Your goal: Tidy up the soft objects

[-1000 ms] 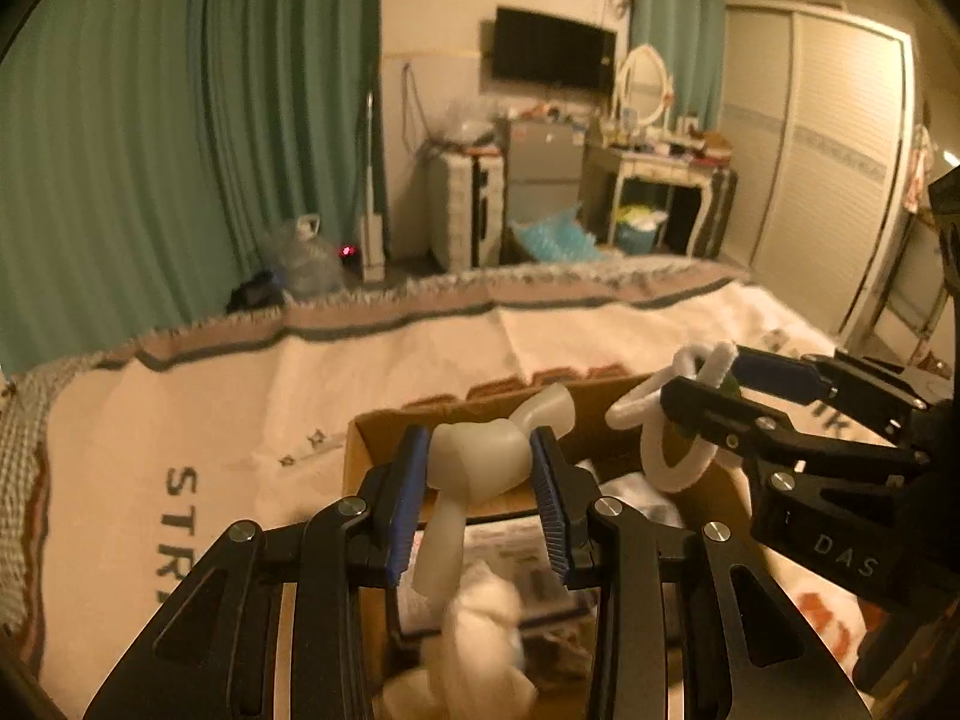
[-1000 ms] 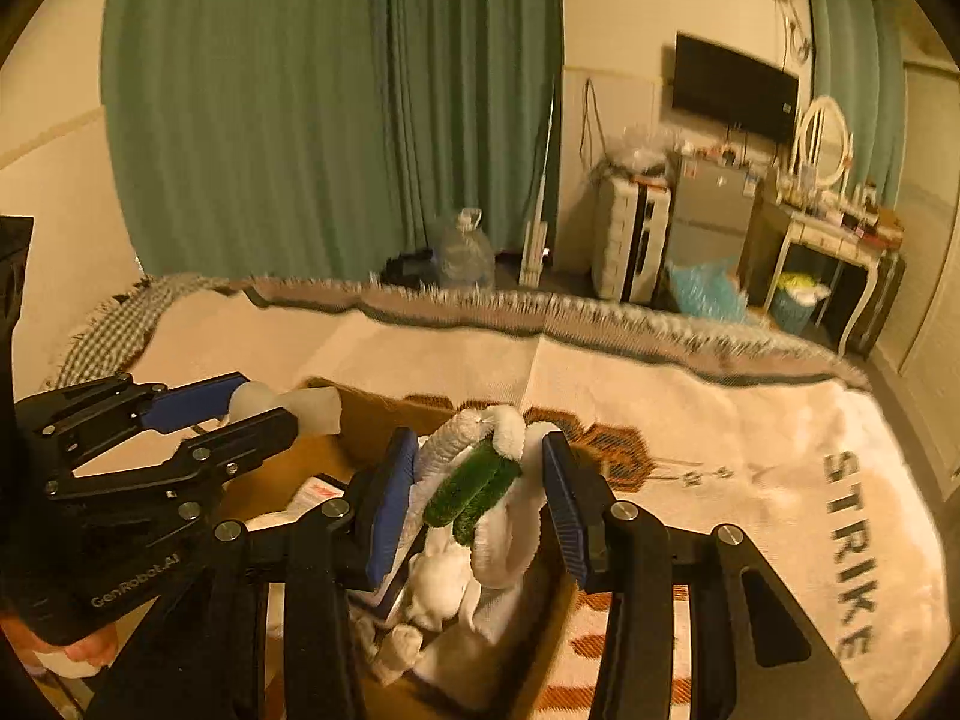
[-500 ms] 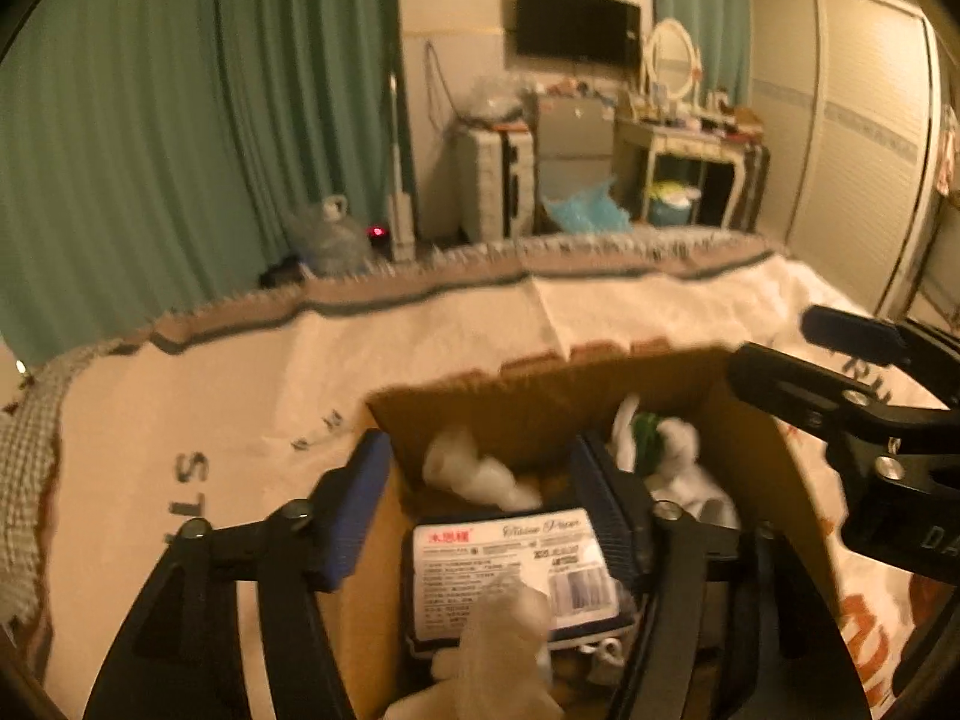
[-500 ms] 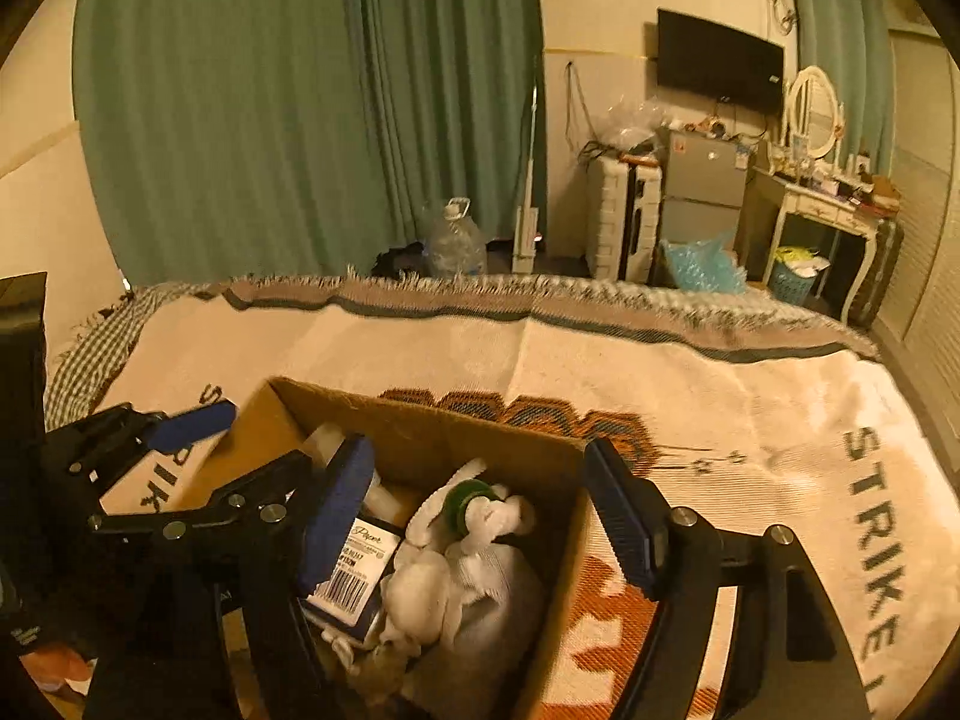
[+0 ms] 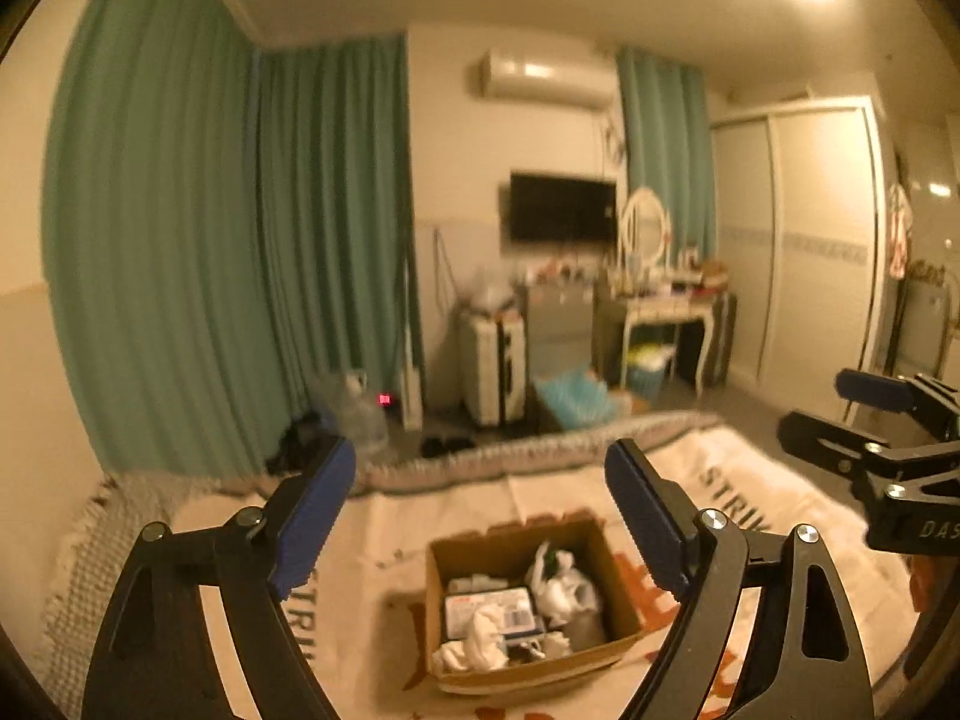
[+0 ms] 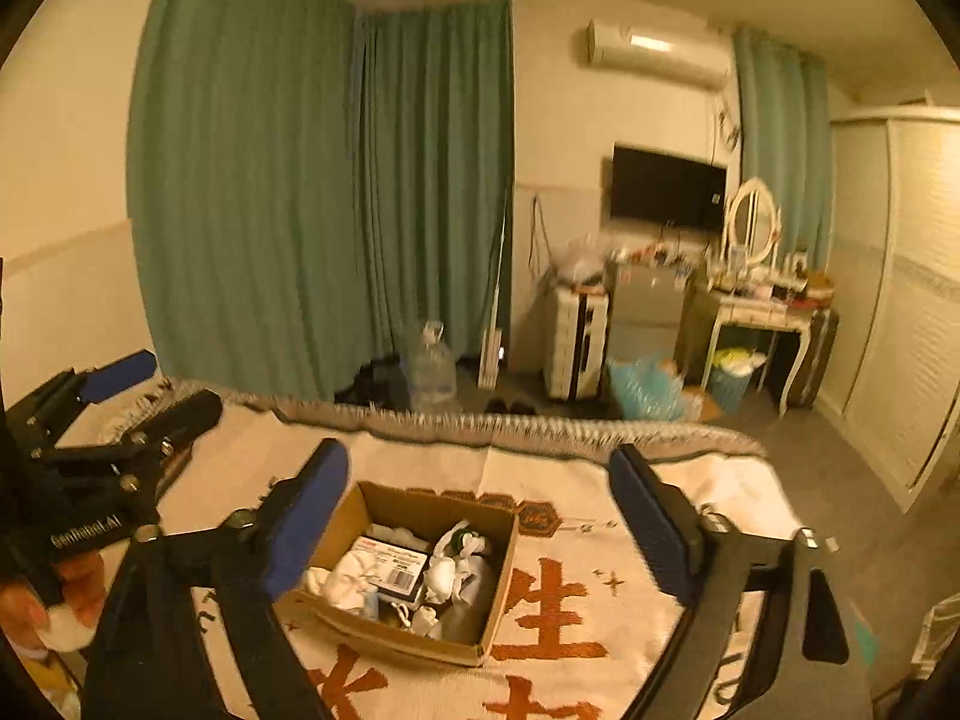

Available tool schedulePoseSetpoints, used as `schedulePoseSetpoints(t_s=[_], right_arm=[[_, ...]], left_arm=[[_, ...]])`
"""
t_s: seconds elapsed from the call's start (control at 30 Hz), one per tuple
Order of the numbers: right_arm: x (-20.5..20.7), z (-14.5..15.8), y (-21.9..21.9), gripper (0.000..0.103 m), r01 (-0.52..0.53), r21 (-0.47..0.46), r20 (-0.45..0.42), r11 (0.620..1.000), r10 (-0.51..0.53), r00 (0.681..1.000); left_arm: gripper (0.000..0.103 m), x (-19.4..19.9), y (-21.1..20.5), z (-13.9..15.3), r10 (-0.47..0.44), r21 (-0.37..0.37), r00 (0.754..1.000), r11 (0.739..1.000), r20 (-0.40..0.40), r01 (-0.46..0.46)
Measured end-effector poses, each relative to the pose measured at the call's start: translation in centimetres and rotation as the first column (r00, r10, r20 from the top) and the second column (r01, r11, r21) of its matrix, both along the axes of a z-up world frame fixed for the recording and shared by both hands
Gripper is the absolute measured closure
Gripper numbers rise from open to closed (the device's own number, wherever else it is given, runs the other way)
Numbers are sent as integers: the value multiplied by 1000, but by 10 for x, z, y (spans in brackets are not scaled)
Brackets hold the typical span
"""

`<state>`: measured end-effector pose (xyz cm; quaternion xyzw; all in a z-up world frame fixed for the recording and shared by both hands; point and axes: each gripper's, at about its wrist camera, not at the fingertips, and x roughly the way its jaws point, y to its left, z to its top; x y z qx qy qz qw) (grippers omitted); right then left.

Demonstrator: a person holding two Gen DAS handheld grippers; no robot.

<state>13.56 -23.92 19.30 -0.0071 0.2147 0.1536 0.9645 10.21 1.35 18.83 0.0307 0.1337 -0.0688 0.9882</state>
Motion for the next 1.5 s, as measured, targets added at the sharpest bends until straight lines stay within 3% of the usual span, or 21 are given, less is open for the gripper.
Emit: schedulePoseSetpoints(t_s=[0.1, 0.23, 0.4, 0.5, 0.67, 0.8, 0.93, 1.07, 1.23, 1.5], right_arm=[[-48, 30, -8, 0, 9, 17, 71, 1000, -10, 997], [-97, 45, -8, 0, 5, 39, 140, 999, -10, 990], [-136, 25, 2, 0, -60, 97, 157, 993, 45, 987], [-146, 1, 13, 0, -37, 93, 193, 995, 18, 981], [-138, -50, 26, 0, -7, 76, 232, 997, -11, 973], [-114, -97, 31, 0, 29, 67, 187, 997, -41, 982], [-83, -136, 27, 0, 47, 72, 103, 996, -55, 993], [-68, -158, 28, 0, 56, 52, 64, 997, -59, 996], [-60, -177, 29, 0, 47, 43, 27, 998, -48, 999], [-57, -182, 30, 0, 43, 48, -6, 998, -42, 999]], left_arm=[[9, -43, 10, 17, 13, -7, 998, 1000, 64, -12], [9, -89, 19, 19, 47, -11, 991, 999, 126, -46], [9, -122, 26, -5, 78, -37, 976, 997, 201, -72], [9, -122, 28, -31, 84, -51, 980, 996, 180, -76], [9, -101, 23, -82, 111, -41, 986, 993, 121, -107], [9, -79, 26, -126, 117, -82, 990, 990, 82, -111], [9, -61, 20, -152, 142, -34, 989, 990, 43, -140], [9, -56, 14, -163, 140, -1, 990, 990, 23, -140], [9, -57, 16, -170, 134, -12, 991, 991, -4, -134], [9, -60, 18, -172, 141, -18, 990, 990, -20, -142]])
